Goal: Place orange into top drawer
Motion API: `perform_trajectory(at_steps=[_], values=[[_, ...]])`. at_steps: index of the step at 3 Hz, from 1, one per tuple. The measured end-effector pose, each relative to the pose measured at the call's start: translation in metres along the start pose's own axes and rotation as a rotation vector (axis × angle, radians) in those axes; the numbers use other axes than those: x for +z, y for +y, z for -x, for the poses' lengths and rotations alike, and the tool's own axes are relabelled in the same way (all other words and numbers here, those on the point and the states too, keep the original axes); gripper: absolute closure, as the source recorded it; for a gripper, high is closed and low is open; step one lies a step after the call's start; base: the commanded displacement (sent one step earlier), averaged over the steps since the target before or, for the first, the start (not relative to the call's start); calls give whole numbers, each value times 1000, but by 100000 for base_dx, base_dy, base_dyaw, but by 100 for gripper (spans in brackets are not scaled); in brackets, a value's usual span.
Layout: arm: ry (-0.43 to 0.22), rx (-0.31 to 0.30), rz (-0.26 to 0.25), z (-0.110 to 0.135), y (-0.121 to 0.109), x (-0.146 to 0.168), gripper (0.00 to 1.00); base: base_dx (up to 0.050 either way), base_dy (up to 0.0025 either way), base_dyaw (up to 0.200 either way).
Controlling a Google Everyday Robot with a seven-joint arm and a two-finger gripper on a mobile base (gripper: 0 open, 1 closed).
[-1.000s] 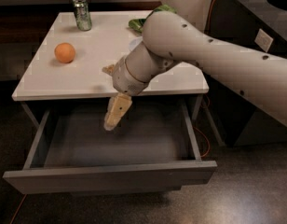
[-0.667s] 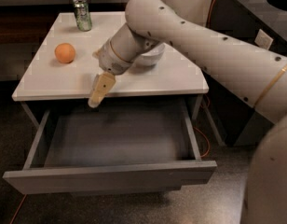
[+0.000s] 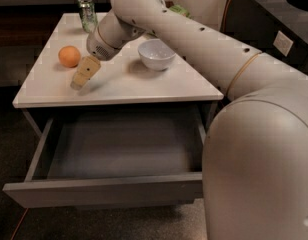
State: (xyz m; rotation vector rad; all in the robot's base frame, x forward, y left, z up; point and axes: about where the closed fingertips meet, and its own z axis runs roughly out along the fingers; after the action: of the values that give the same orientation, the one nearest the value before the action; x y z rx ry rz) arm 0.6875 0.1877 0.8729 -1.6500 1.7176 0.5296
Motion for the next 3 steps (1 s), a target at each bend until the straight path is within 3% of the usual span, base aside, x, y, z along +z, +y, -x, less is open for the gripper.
perform_trajectory(at_steps=[1, 2, 3], values=[[-49, 99, -132, 15, -52, 23, 0, 0, 0, 0], [-82, 146, -185, 21, -80, 36, 0, 0, 0, 0], [-105, 196, -202, 19, -100, 53, 0, 0, 0, 0]])
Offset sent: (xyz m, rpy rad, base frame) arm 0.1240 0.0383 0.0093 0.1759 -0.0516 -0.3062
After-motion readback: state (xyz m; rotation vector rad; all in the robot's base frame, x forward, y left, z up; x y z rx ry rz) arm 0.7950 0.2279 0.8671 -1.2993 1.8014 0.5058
